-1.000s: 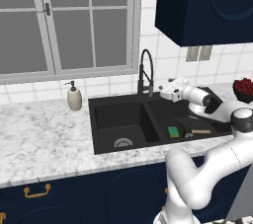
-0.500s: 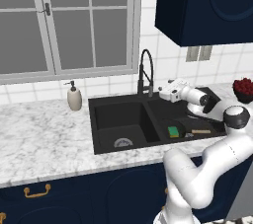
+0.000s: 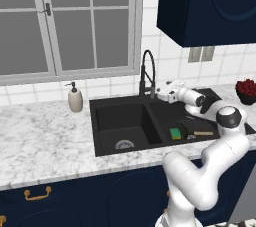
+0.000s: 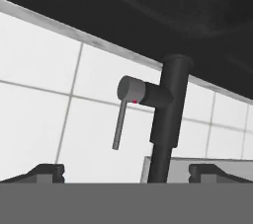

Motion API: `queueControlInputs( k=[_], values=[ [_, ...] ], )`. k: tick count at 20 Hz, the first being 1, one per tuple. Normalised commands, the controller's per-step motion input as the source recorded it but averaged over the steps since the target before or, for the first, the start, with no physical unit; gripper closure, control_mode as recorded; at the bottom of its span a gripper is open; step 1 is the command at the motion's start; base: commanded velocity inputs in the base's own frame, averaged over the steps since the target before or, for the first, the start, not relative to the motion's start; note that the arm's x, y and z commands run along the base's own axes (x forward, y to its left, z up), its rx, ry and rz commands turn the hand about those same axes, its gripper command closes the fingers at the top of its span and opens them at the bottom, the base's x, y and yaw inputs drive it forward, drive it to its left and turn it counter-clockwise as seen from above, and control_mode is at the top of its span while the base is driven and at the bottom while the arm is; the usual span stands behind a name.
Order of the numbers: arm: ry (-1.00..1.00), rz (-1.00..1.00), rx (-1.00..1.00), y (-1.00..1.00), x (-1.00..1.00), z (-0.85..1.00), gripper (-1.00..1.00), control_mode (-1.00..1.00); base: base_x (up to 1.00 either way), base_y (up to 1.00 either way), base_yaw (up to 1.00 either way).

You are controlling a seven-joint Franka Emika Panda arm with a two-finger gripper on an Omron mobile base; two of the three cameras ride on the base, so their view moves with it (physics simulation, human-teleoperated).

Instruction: Pick the pan and sponge and place them into the sink. Then turn on the water.

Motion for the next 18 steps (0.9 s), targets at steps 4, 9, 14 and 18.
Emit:
queueControlInputs(
  k=[4, 9, 14, 18],
  values=[
    [0.00, 0.00, 0.00, 0.00, 0.56, -0.18, -1.00, -1.00, 0.00, 0.00, 0.00],
    [0.00, 0.00, 0.00, -0.02, 0.51, -0.10, -1.00, -1.00, 0.00, 0.00, 0.00],
    [0.00, 0.02, 0.00, -0.22, 0.38, -0.02, -1.00, -1.00, 0.00, 0.00, 0.00],
    [0.00, 0.04, 0.01, -0.04, 0.23, -0.01, -1.00, -1.00, 0.00, 0.00, 0.00]
  ],
)
